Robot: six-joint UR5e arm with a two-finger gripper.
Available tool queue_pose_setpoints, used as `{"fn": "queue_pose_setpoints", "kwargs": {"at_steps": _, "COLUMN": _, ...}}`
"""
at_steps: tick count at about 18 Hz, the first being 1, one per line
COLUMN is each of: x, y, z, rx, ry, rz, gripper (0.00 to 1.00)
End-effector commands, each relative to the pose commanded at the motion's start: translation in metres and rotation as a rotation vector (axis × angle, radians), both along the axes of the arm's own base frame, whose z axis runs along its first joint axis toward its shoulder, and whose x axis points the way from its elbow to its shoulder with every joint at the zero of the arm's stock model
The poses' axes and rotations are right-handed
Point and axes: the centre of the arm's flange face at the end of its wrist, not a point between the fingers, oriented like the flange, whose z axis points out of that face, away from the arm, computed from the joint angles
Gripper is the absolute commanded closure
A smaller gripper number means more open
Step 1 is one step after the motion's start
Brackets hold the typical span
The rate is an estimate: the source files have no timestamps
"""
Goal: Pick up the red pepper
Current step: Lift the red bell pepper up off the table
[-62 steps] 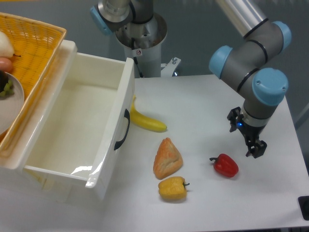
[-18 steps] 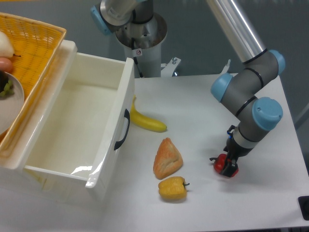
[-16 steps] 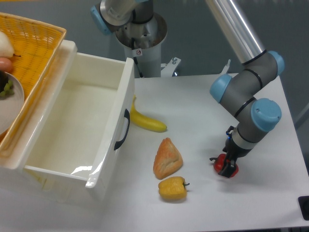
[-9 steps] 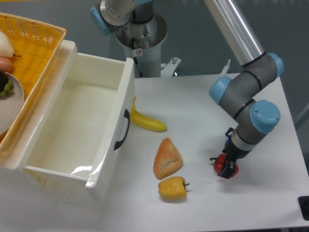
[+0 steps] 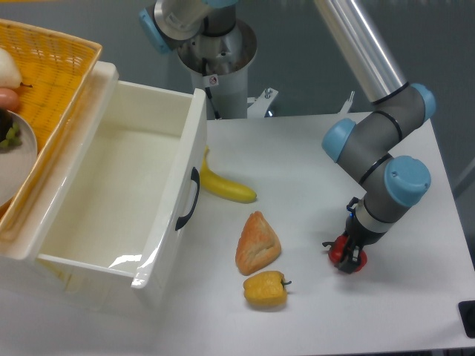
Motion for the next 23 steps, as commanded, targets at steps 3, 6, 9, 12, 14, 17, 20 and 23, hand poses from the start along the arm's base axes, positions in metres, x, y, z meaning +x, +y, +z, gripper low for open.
{"fn": "queue_pose_setpoints", "kwargs": {"at_steps": 3, "x": -0.004, "y": -0.006, "z": 0.012, "rx": 0.002, "ry": 0.004, "rz": 0.063, "gripper": 0.47}}
{"fn": "queue_pose_setpoints", "kwargs": {"at_steps": 6, "x": -0.005, "y": -0.011, "z": 0.031, "rx": 0.004, "ry": 0.011, "rz": 0.171, "gripper": 0.56}}
{"fn": "queue_pose_setpoints", "kwargs": {"at_steps": 9, "x": -0.001, "y": -0.013, "z": 0.061, "rx": 0.007, "ry": 0.020, "rz": 0.328, "gripper": 0.56}}
{"fn": "queue_pose_setpoints", "kwargs": {"at_steps": 12, "x": 0.004, "y": -0.015, "z": 0.090, "rx": -0.024, "ry": 0.059, "rz": 0.477, "gripper": 0.56}}
{"fn": "queue_pose_setpoints", "kwargs": {"at_steps": 14, "x": 0.007, "y": -0.017, "z": 0.102, "rx": -0.080, "ry": 0.113, "rz": 0.533, "gripper": 0.56}}
{"fn": "queue_pose_setpoints", "kwargs": {"at_steps": 17, "x": 0.014, "y": -0.019, "z": 0.122, "rx": -0.130, "ry": 0.187, "rz": 0.594, "gripper": 0.56}}
{"fn": "queue_pose_setpoints", "kwargs": {"at_steps": 20, "x": 0.018, "y": -0.021, "z": 0.142, "rx": -0.113, "ry": 0.198, "rz": 0.672, "gripper": 0.56}}
{"fn": "queue_pose_setpoints", "kwargs": {"at_steps": 23, "x": 0.022, "y": -0.024, "z": 0.155, "rx": -0.106, "ry": 0.200, "rz": 0.716, "gripper": 0.56}}
